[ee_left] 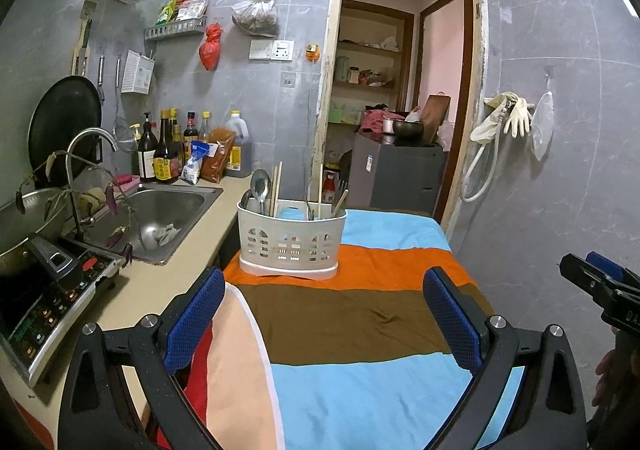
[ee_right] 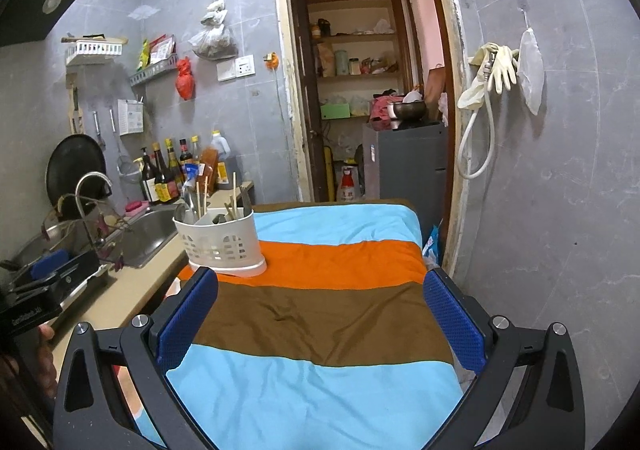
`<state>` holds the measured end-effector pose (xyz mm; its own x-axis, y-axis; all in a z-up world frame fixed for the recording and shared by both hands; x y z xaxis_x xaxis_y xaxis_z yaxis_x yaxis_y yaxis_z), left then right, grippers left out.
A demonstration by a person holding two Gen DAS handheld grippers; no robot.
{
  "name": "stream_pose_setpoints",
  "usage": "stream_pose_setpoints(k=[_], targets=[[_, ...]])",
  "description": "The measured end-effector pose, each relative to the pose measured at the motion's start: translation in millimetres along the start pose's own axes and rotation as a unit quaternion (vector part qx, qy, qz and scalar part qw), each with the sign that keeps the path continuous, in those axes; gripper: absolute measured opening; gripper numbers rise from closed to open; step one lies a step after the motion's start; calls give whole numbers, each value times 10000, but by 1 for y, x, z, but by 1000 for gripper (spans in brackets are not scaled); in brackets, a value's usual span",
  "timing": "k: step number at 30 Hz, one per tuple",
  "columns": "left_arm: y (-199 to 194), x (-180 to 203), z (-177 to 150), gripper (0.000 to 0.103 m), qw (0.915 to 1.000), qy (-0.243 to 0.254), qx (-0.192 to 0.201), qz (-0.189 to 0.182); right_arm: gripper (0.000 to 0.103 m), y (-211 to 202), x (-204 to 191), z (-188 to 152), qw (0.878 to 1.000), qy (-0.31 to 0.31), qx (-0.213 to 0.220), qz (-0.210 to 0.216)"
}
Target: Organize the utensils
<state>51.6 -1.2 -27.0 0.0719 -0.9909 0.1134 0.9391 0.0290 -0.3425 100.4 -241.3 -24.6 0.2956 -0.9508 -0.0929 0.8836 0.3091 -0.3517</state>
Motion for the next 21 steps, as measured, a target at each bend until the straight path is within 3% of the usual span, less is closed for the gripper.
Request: stream_pose_setpoints(k=[21], targets=[[0,-2,-2,97,10000,-47,-32,13,103,2,0,0,10000,-6,-42,-9]])
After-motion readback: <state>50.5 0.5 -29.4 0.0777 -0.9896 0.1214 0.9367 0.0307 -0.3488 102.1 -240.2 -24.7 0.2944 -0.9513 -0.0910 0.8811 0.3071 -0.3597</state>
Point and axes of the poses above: each gripper's, at about its wrist camera, not at the fingertips, and y roughly the way its jaws point, x to its right, z to its top, the point moved 5 cm from there along y, roughly the way its jaws point, and after that the axes turned 3 degrees about x, right-handed, at the moved point
